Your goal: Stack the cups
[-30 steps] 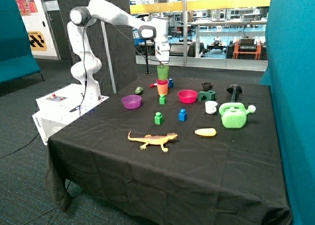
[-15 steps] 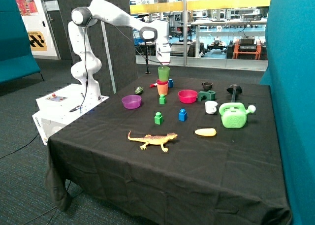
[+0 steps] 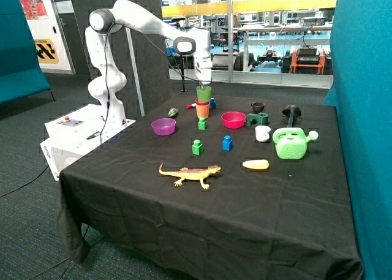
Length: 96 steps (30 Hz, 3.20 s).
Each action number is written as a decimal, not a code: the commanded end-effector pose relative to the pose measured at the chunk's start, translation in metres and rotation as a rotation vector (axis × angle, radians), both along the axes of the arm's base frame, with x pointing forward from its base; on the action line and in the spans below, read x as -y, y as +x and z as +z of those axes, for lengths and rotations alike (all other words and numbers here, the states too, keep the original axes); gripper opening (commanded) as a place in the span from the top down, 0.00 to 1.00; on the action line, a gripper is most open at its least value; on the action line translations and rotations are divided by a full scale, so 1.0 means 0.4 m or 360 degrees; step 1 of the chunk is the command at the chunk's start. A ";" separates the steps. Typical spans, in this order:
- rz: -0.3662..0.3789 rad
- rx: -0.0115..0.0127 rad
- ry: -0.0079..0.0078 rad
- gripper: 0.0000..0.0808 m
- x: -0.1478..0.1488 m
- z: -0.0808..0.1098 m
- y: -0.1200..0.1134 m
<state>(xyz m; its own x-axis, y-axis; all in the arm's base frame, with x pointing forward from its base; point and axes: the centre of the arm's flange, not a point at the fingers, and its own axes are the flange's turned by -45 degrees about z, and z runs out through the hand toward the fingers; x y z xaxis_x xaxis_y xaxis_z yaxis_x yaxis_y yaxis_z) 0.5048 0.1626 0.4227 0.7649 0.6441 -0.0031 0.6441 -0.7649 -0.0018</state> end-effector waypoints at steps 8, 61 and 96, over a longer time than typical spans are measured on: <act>-0.0007 0.00055 0.00010 1.00 0.011 -0.027 -0.026; 0.0015 0.00055 0.00010 0.48 0.017 -0.040 -0.050; 0.0019 0.00055 0.00010 0.17 0.028 -0.039 -0.041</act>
